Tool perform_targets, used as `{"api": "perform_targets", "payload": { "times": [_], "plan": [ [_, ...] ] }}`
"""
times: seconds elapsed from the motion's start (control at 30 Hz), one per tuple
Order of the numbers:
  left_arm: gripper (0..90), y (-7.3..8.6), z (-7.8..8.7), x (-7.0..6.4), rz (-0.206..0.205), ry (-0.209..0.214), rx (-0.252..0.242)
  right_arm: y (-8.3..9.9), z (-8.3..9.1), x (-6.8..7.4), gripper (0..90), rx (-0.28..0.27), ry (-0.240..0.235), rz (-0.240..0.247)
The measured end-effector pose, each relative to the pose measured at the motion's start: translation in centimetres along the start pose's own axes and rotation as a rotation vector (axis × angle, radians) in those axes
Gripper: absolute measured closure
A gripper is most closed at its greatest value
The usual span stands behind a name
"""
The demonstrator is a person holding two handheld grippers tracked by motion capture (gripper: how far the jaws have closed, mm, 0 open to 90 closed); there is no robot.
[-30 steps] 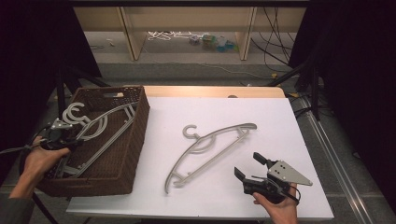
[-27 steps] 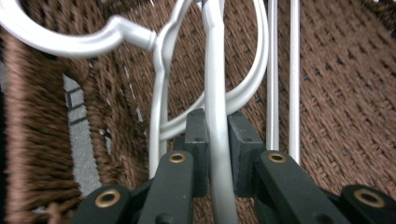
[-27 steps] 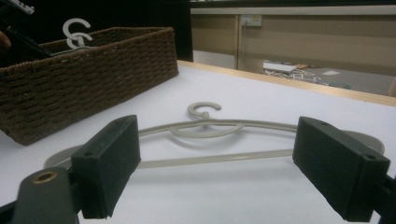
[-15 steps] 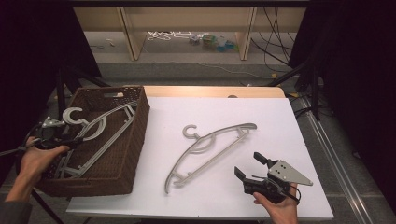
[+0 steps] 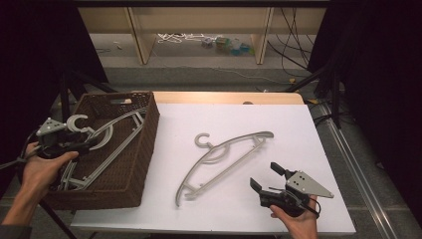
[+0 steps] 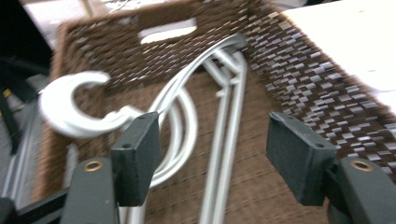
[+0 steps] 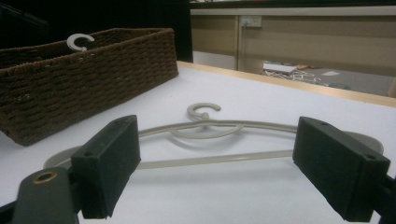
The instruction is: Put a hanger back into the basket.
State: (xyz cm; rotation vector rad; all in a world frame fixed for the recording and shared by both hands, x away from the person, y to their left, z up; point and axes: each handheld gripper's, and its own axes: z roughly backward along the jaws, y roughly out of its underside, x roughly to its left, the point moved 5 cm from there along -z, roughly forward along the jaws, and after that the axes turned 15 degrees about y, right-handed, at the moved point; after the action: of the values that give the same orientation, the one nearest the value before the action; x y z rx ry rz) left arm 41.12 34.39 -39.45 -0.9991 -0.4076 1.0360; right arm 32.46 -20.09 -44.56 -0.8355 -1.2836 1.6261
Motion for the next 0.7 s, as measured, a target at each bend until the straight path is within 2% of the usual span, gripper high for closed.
{"api": "perform_targets", "payload": {
  "times": [0.03,0.07,0.1,0.17,0.23,0.27,0.33,0.37,0.4,0.43,0.47,0.5,0.57,0.6,0.7],
  "plan": [
    [34.0,0.0,0.0,0.0,0.000,0.000,0.000,0.0,0.0,0.0,15.8,0.000,0.000,0.000],
    [33.7,-0.4,0.0,-1.0,-0.009,0.020,-0.023,0.0,0.0,0.1,15.8,-0.004,-0.003,-0.006],
    [33.4,-0.4,0.0,-1.0,-0.009,0.020,-0.023,0.0,0.0,0.1,15.8,-0.004,-0.003,-0.006],
    [32.1,-1.1,-0.1,-2.5,-0.015,0.054,-0.064,0.0,-0.1,0.2,15.8,-0.006,-0.013,-0.009],
    [30.5,-1.5,-0.1,-3.6,-0.021,0.084,-0.078,0.0,-0.1,0.2,15.8,-0.009,-0.015,-0.012],
    [30.0,-1.5,-0.1,-3.6,-0.021,0.084,-0.078,0.0,0.0,0.2,15.8,0.002,-0.013,-0.001],
    [29.7,-1.9,-0.2,-4.5,-0.023,0.105,-0.096,0.1,0.0,0.1,15.8,0.007,-0.005,-0.002],
    [29.3,-2.0,-0.2,-4.9,-0.028,0.106,-0.103,0.0,-0.1,0.2,15.8,-0.009,-0.013,-0.013],
    [27.9,-2.3,-0.4,-5.8,-0.022,0.134,-0.118,-0.1,-0.1,0.2,15.8,-0.007,-0.014,-0.016],
    [27.6,-2.3,-0.4,-5.8,-0.022,0.134,-0.118,0.0,0.0,0.2,15.8,-0.007,-0.013,-0.014],
    [27.5,-2.4,-0.7,-6.7,-0.034,0.153,-0.118,0.0,0.0,0.2,15.8,0.002,-0.016,-0.004],
    [27.4,-2.4,-0.7,-6.7,-0.034,0.153,-0.118,0.0,0.0,0.2,15.8,0.002,-0.016,-0.004],
    [26.8,-2.6,-1.0,-7.6,-0.041,0.167,-0.125,0.0,0.2,0.2,15.8,0.016,-0.013,0.002],
    [26.4,-2.6,-1.2,-8.0,-0.043,0.176,-0.128,-0.1,0.0,0.3,15.8,-0.004,-0.017,-0.009],
    [25.4,-3.0,-1.8,-9.6,-0.060,0.210,-0.132,0.0,0.0,0.3,15.8,0.001,-0.022,-0.004]
  ]
}}
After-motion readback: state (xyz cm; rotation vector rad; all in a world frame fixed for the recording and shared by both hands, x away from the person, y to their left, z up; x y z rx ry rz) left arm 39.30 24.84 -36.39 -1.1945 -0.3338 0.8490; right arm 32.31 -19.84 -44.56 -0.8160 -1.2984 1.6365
